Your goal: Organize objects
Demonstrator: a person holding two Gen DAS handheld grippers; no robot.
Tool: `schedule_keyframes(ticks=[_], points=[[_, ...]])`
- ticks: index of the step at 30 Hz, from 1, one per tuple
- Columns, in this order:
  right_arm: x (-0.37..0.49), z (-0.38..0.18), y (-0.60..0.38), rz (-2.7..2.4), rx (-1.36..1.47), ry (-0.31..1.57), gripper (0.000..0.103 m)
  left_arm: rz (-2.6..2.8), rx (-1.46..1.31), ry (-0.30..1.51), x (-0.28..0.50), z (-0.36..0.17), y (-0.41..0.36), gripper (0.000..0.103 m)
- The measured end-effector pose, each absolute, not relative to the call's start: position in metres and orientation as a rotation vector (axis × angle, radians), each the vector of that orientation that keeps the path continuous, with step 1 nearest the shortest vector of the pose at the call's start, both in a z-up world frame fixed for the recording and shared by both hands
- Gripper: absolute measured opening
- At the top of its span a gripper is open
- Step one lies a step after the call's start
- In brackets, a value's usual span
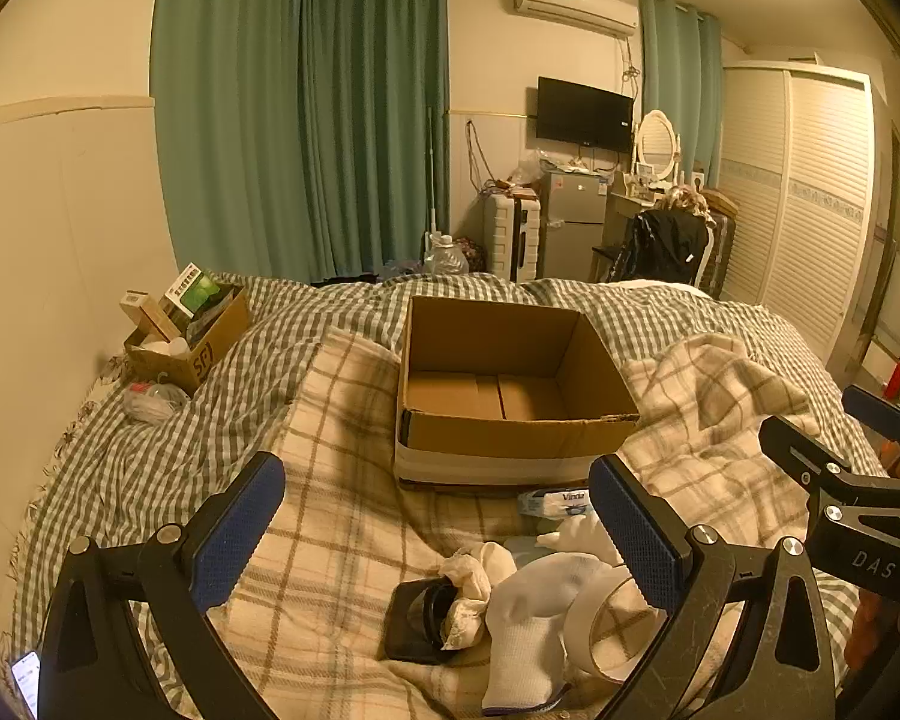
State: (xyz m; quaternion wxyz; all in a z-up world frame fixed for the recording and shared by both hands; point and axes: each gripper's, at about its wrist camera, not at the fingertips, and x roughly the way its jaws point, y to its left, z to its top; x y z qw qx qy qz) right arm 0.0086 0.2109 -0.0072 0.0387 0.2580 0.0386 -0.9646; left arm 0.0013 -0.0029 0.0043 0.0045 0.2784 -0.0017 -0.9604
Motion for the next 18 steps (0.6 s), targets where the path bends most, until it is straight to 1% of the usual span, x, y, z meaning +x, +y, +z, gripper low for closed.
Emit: schedule_keyframes(ticks=[18], points=[[0.0094,-0.0122,0.2117,-2.950,0.804,0.120,0.103,-3.002,0.879,-0.008,0.0025,0.0000,-0.0028,0.103]])
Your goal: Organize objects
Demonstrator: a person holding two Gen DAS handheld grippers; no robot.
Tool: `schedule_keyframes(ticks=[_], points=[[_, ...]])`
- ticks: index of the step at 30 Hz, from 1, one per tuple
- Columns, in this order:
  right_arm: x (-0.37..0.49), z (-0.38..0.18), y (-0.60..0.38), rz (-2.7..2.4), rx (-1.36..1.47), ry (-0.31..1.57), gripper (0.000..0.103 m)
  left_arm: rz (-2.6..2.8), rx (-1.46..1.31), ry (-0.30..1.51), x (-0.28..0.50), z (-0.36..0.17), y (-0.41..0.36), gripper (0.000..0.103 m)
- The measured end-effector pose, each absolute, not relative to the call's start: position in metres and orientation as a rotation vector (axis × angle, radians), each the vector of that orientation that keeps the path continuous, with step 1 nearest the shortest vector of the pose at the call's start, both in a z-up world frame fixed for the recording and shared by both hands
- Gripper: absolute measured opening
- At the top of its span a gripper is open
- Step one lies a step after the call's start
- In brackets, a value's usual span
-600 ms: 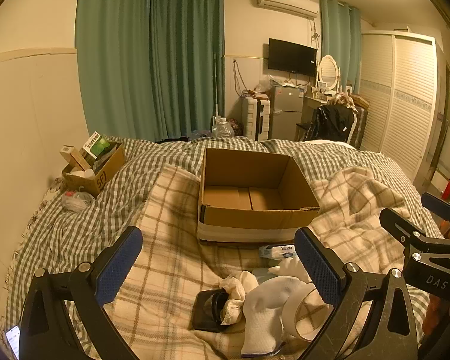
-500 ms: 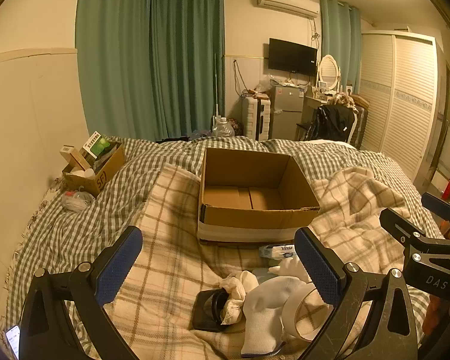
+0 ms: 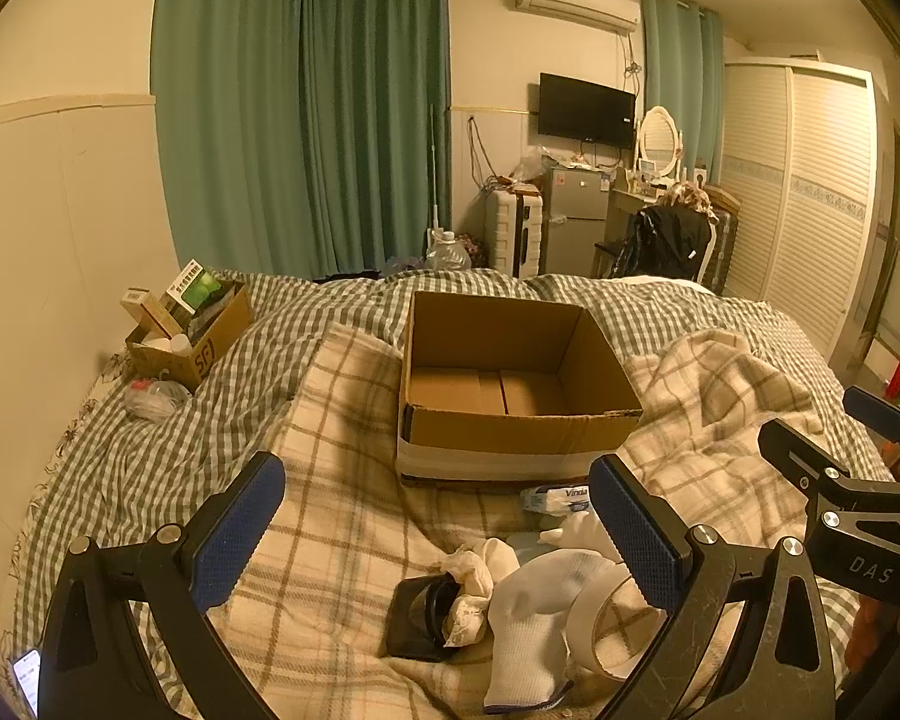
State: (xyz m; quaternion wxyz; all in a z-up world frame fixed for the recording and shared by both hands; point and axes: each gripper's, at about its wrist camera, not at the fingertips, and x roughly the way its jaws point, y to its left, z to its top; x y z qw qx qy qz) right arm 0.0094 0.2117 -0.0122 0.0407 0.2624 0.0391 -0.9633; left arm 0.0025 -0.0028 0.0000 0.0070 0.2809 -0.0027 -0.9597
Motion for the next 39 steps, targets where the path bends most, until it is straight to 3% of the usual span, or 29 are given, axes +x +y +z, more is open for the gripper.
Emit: schedule_keyframes(ticks=[39], points=[[0.0093,-0.0090,0.2072,-2.928,0.805,0.138,0.103,-2.990,0.904,-0.019,-0.0008,-0.0033,-0.0035,0.103]])
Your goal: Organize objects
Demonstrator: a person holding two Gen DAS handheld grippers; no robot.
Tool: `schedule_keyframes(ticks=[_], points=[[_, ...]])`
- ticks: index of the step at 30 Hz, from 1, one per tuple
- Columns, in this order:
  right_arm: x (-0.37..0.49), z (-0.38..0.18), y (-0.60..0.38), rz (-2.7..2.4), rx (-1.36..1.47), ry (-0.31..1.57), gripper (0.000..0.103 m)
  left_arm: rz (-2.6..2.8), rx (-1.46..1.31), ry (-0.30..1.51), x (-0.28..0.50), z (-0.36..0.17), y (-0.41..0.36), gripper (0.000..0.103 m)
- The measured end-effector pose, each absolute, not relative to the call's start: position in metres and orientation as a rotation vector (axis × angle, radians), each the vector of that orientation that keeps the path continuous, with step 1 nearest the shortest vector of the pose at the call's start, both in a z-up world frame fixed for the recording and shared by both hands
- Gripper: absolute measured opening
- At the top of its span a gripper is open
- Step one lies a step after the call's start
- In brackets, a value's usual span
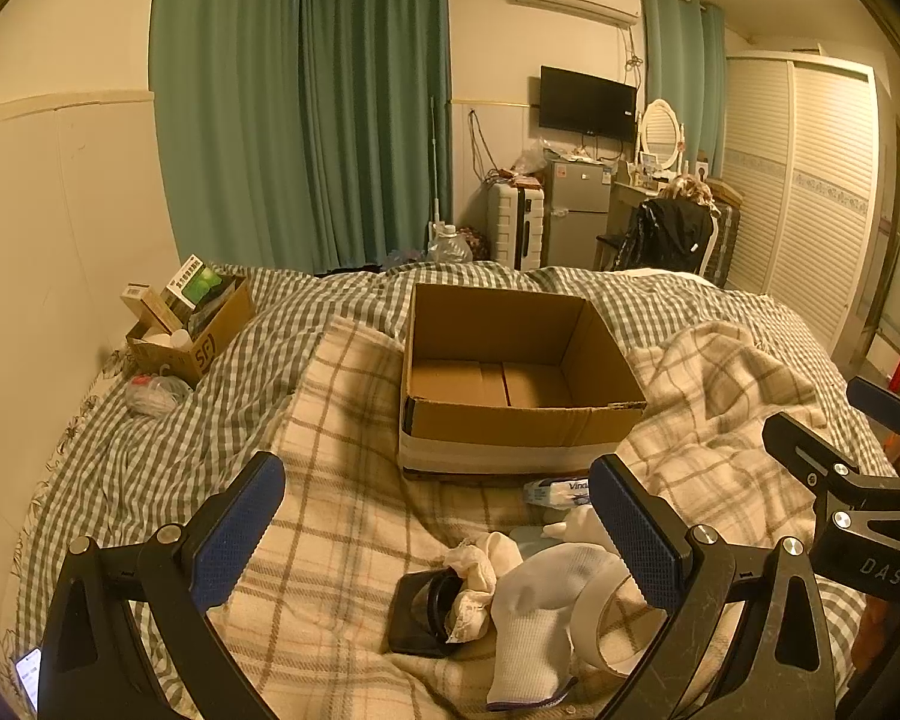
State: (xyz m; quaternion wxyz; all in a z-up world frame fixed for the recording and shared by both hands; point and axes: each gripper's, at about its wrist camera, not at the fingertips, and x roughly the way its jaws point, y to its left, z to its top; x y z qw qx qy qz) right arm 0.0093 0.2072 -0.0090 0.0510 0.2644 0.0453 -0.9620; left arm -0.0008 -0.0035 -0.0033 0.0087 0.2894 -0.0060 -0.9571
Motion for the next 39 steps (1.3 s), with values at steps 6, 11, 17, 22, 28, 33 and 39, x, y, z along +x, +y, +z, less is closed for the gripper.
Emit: schedule_keyframes(ticks=[6,11,17,22,28,33,39], points=[[0.011,-0.008,0.207,-2.921,0.798,0.135,0.103,-2.994,0.901,-0.031,0.000,-0.004,0.000,0.103],[0.012,-0.007,0.207,-2.920,0.795,0.135,0.103,-2.995,0.896,-0.032,0.000,-0.004,0.001,0.103],[0.012,-0.005,0.207,-2.911,0.793,0.137,0.098,-2.994,0.888,-0.029,0.002,-0.001,0.000,0.103],[0.011,-0.004,0.206,-2.899,0.805,0.144,0.096,-2.979,0.904,-0.037,0.003,-0.002,-0.002,0.103],[0.001,-0.039,0.198,-2.800,1.002,0.239,0.089,-2.913,1.005,-0.060,0.005,-0.027,-0.007,0.103],[-0.014,-0.095,0.181,-2.609,1.245,0.278,0.055,-2.857,1.101,-0.093,0.001,-0.058,-0.006,0.103],[-0.014,-0.111,0.178,-2.497,1.315,0.296,0.004,-2.826,1.185,-0.117,-0.005,-0.079,-0.002,0.103]])
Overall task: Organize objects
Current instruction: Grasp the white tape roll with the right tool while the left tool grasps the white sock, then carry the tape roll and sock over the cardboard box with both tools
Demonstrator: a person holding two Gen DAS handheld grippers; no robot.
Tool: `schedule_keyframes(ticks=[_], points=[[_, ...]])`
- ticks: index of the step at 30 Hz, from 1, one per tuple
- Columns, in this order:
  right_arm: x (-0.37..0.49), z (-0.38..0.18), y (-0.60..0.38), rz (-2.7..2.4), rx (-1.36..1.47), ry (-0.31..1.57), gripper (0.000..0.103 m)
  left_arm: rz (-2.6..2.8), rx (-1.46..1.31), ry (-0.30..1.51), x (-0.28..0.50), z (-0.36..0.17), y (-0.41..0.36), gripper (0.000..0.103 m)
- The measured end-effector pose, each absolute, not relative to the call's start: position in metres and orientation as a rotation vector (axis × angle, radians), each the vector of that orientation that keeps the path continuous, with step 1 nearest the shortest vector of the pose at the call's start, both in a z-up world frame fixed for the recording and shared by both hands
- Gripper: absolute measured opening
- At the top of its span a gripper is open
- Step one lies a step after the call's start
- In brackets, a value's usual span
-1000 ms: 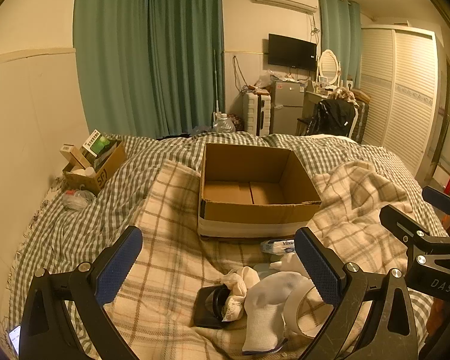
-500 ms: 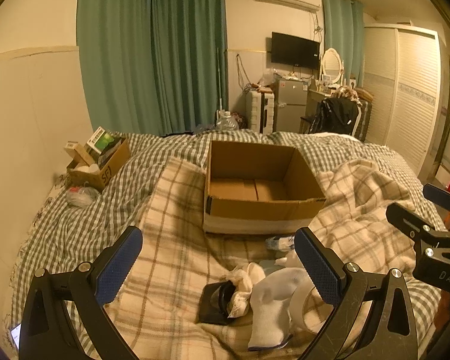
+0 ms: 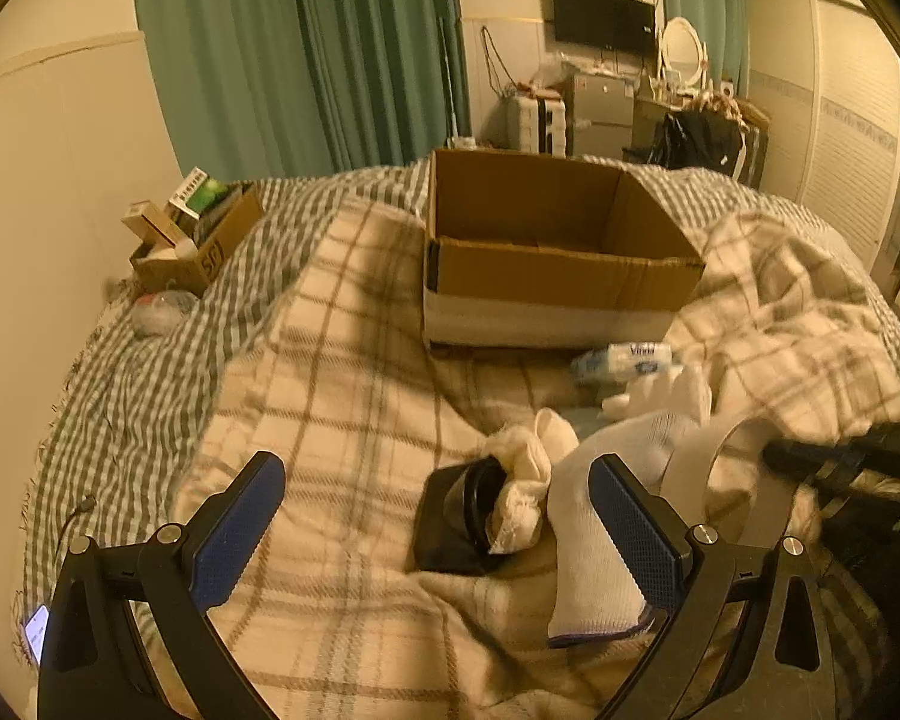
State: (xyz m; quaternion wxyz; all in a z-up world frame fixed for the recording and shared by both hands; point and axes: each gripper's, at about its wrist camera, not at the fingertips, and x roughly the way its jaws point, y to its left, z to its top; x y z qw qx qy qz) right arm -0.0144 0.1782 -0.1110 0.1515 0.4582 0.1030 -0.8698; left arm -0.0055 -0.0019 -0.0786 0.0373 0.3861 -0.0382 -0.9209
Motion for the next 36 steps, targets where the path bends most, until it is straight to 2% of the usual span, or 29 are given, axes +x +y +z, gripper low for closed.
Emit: schedule_keyframes(ticks=[5,10,12,14,17,22,26,30,36], points=[[-0.018,-0.062,0.215,-2.657,1.189,0.238,0.004,-2.860,1.266,-0.080,-0.009,-0.086,0.018,0.103],[-0.026,-0.054,0.244,-2.705,1.204,0.129,0.004,-2.894,1.359,-0.157,-0.022,-0.105,0.061,0.100],[-0.028,-0.057,0.246,-2.694,1.207,0.109,0.004,-2.891,1.383,-0.223,-0.029,-0.113,0.075,0.090],[-0.031,-0.060,0.245,-2.678,1.209,0.092,0.004,-2.863,1.432,-0.283,-0.036,-0.124,0.084,0.059],[-0.032,-0.064,0.242,-2.655,1.219,0.089,0.004,-2.851,1.463,-0.288,-0.038,-0.126,0.087,0.046],[-0.036,-0.059,0.238,-2.653,1.199,0.103,0.004,-2.904,1.431,-0.087,-0.037,-0.086,0.071,0.043],[-0.050,-0.027,0.235,-2.678,1.101,0.068,0.004,-2.966,1.303,-0.115,-0.051,-0.034,0.064,0.042],[-0.077,0.010,0.232,-2.732,1.002,0.008,0.004,-3.032,1.199,-0.036,-0.083,0.015,0.053,0.043],[-0.133,0.045,0.212,-2.772,0.898,0.047,0.004,-3.024,1.045,-0.148,-0.131,0.047,0.043,0.043]])
